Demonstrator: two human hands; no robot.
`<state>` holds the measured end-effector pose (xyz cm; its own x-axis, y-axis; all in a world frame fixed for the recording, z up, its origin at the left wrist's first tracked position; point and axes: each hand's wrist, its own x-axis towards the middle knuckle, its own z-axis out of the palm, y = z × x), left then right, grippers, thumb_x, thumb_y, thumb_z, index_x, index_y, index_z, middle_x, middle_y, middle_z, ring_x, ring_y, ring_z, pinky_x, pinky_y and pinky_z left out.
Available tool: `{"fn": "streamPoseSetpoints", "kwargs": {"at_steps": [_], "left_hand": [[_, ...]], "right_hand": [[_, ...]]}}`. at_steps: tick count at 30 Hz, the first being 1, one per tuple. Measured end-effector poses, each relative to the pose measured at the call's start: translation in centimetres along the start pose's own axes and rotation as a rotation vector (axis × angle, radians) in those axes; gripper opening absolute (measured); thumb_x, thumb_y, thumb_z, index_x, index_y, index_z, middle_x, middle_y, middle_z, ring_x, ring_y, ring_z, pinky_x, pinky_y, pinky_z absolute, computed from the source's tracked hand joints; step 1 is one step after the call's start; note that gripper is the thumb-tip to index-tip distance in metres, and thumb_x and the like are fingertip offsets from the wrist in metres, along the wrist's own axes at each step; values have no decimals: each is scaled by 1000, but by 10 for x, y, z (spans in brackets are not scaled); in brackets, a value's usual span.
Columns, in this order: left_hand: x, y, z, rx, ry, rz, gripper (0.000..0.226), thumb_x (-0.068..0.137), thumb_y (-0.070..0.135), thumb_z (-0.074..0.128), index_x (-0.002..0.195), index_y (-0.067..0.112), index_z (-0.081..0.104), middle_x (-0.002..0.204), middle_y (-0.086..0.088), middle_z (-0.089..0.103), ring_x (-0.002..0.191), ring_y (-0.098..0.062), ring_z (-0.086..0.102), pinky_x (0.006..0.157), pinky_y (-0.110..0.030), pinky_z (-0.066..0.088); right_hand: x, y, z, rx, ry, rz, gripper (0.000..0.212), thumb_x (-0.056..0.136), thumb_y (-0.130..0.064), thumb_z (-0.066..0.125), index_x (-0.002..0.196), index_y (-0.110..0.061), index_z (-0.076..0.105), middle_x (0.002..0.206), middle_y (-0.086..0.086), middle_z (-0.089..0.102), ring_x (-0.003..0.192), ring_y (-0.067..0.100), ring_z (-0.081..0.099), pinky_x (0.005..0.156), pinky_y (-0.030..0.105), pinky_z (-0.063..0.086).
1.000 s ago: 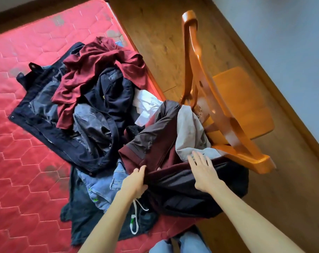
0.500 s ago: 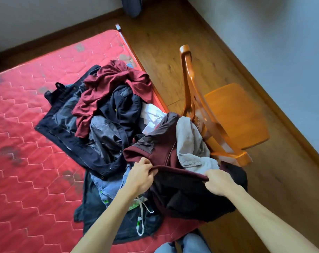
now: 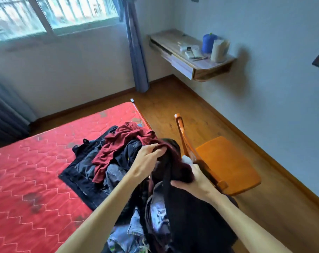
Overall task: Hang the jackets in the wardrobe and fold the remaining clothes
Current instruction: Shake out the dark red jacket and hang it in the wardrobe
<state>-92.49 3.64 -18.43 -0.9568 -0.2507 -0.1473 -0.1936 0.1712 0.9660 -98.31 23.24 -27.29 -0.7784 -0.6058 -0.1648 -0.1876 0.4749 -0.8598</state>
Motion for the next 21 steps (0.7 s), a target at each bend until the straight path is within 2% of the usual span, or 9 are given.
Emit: {"fn": "streamPoseSetpoints", "kwargs": {"at_steps": [2, 4, 6, 9, 12, 15, 17, 19, 21], "left_hand": [[-7, 35, -1, 23, -28, 99, 26, 92, 28, 58, 104, 15, 77, 105, -2, 75, 101, -13, 69, 96, -34, 51], [-16, 62, 0, 146, -68, 207, 23, 95, 20, 59, 109, 14, 76, 112, 4, 71, 107, -7, 64, 97, -20, 48], [-26, 81, -4, 218, -76, 306, 23, 94, 21, 60, 109, 15, 77, 112, 6, 69, 107, -4, 62, 95, -17, 46], [-41, 99, -25, 193, 4, 392, 19, 96, 19, 62, 107, 20, 76, 107, 7, 71, 102, -6, 65, 90, -22, 50], [-64, 103, -50, -64, 42, 378, 18, 97, 18, 62, 113, 15, 70, 106, -5, 73, 98, -19, 72, 83, -33, 58], [-76, 80, -69, -293, 231, 158, 29, 98, 29, 57, 120, 10, 63, 115, -12, 72, 87, -29, 74, 83, -47, 60], [-77, 44, -83, -328, 325, -172, 36, 100, 35, 53, 119, 7, 64, 108, -15, 73, 73, -25, 73, 75, -42, 59], [-86, 8, -86, -345, 202, -495, 57, 97, 53, 50, 124, 5, 63, 102, -17, 72, 72, -26, 71, 71, -37, 56], [-88, -16, -79, -382, 156, -672, 77, 91, 66, 49, 136, 4, 53, 119, -22, 64, 84, -33, 68, 81, -40, 53]], "right_hand": [[3, -32, 1, 70, 119, -40, 52, 54, -50, 94, 87, -25, 62, 94, -1, 70, 89, 12, 67, 79, 29, 55], [3, -59, 4, 178, 238, -53, 56, 51, -42, 96, 96, -37, 64, 100, -9, 73, 96, 2, 66, 81, 15, 52], [4, -83, 4, 272, 343, -50, 46, 56, -40, 94, 92, -38, 65, 91, -12, 74, 90, -1, 67, 78, 17, 54], [9, -118, -7, 428, 420, -5, 21, 71, -28, 87, 76, -30, 67, 72, -11, 73, 77, 9, 69, 77, 35, 58], [14, -151, -19, 568, 446, -36, 18, 78, -14, 82, 78, -24, 68, 69, -11, 71, 69, 2, 65, 72, 30, 52], [21, -184, -32, 704, 504, -64, 27, 75, -3, 81, 81, -25, 67, 75, -12, 70, 73, 4, 65, 67, 22, 49], [26, -206, -42, 742, 505, -99, 28, 71, -2, 84, 81, -24, 68, 70, -14, 72, 71, 3, 68, 65, 19, 50], [29, -228, -53, 761, 496, -149, 29, 69, -2, 85, 81, -22, 68, 70, -15, 74, 69, 0, 69, 65, 17, 50], [33, -249, -64, 791, 506, -181, 30, 69, -2, 85, 83, -21, 68, 80, -10, 75, 75, 4, 69, 67, 19, 50]]}}
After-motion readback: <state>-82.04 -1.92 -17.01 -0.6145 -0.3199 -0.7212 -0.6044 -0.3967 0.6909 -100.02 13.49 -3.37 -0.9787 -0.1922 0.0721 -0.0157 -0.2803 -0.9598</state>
